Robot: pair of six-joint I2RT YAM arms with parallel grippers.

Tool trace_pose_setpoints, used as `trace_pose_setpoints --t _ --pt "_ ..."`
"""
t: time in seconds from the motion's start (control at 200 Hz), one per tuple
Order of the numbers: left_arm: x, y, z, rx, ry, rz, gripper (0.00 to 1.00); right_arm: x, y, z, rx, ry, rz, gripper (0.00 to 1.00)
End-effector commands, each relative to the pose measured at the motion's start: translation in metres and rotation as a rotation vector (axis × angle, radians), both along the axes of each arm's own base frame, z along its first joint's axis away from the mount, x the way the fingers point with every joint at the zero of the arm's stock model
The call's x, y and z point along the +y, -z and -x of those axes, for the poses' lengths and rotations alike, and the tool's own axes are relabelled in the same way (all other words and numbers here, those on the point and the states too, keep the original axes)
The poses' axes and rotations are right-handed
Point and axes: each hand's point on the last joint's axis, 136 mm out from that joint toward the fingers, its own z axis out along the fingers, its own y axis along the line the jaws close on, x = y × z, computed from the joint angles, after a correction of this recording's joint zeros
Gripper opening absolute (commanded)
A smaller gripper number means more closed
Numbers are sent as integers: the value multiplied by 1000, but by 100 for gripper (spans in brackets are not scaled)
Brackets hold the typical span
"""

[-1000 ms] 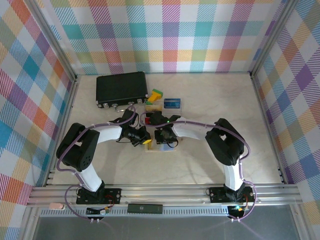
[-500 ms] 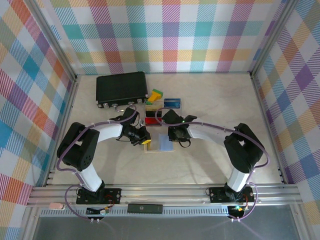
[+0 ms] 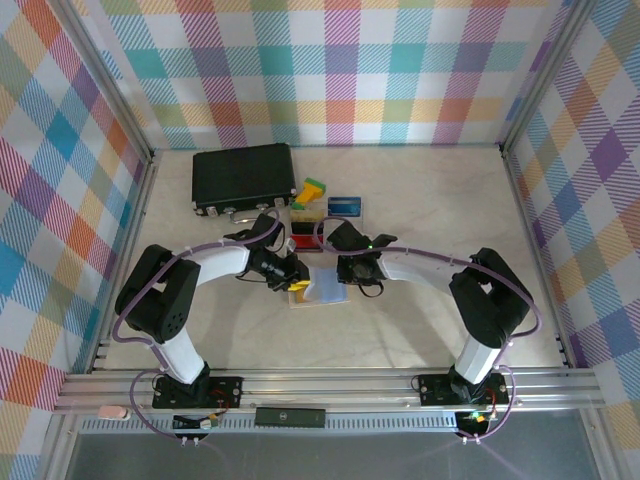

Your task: Take the credit cards out of the card holder

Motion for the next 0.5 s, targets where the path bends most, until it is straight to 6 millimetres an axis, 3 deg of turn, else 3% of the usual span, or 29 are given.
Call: trace_pose_setpoints --t 0.0,0.095,0.335,0.495 --pt "-14 -26 0 -32 27 66 22 -3 -12 -3 -27 39 -45 37" --pt "-27 -34 -4 -61 40 113 25 -7 -14 -4 -38 58 -59 37" --pt "-60 -27 -3 -54 65 140 31 -21 -22 -5 -71 116 -100 37" --pt "-57 -7 -9 -37 33 60 33 -28 -23 -4 -74 132 -114 38"
